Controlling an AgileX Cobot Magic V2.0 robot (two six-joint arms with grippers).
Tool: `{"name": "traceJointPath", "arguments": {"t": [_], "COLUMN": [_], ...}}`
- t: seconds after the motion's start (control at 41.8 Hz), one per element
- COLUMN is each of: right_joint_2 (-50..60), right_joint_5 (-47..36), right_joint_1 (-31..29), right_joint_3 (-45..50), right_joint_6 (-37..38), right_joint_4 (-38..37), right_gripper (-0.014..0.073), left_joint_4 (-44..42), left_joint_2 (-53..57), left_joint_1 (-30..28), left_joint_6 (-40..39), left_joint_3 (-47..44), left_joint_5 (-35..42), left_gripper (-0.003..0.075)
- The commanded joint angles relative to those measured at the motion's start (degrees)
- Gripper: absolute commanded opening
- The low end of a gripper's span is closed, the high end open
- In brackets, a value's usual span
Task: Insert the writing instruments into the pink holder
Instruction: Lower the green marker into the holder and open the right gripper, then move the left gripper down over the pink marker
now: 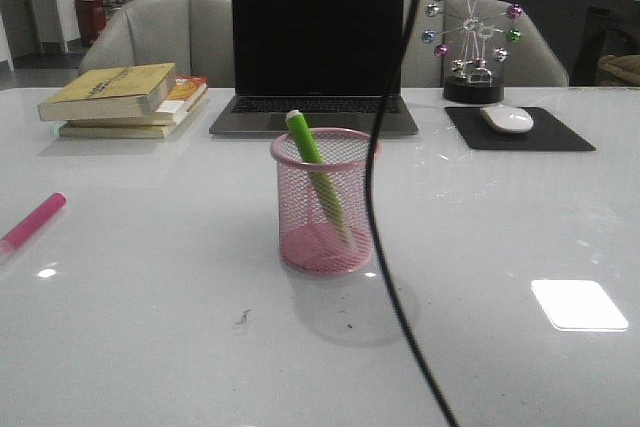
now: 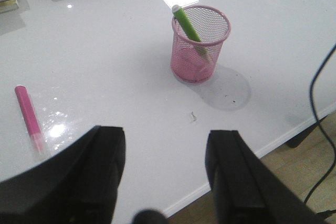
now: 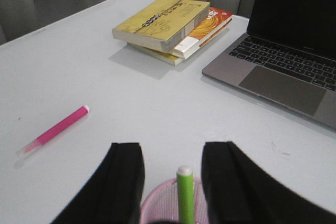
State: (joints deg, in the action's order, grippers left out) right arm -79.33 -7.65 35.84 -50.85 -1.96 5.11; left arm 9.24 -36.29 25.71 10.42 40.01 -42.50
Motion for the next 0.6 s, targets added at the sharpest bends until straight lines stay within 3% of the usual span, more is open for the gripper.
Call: {"name": "traceJointPath", "arguments": {"t": [0.0,0.096,0.215,0.479,0.574], "right_joint_2": [8.8,15.0,21.9,35.4,38.7], "right_joint_5": [8.1,21.2,28.9,31.1,31.3], "right_joint_1": [0.0,0.0,0.0,0.0,0.0], "right_joint_3": [-1.3,-1.0,2.2,13.6,15.9], "right_joint_6": [-0.7,-0.7,-0.7,-0.7,-0.7], "right_joint_4": [-3.4,-6.0,-6.6,-6.6,-6.6], "right_gripper": [0.0395,0.0395,0.0395,0.0395,0.0395], "left_joint_4": [1.0,1.0,1.0,1.0,0.3], "left_joint_2": [-0.4,-0.4,-0.4,-0.4,-1.9], "left_joint_1": [0.3,0.3,0.3,0.3,0.2], "left_joint_6": [-0.1,-0.1,-0.1,-0.2,-4.3], "left_joint_3": [1.6,1.6,1.6,1.6,2.0], "left_joint_5": [4.1,4.1,4.6,5.2,4.7], "left_gripper": [0.0402,0.0402,0.0402,0.0402,0.0429]}}
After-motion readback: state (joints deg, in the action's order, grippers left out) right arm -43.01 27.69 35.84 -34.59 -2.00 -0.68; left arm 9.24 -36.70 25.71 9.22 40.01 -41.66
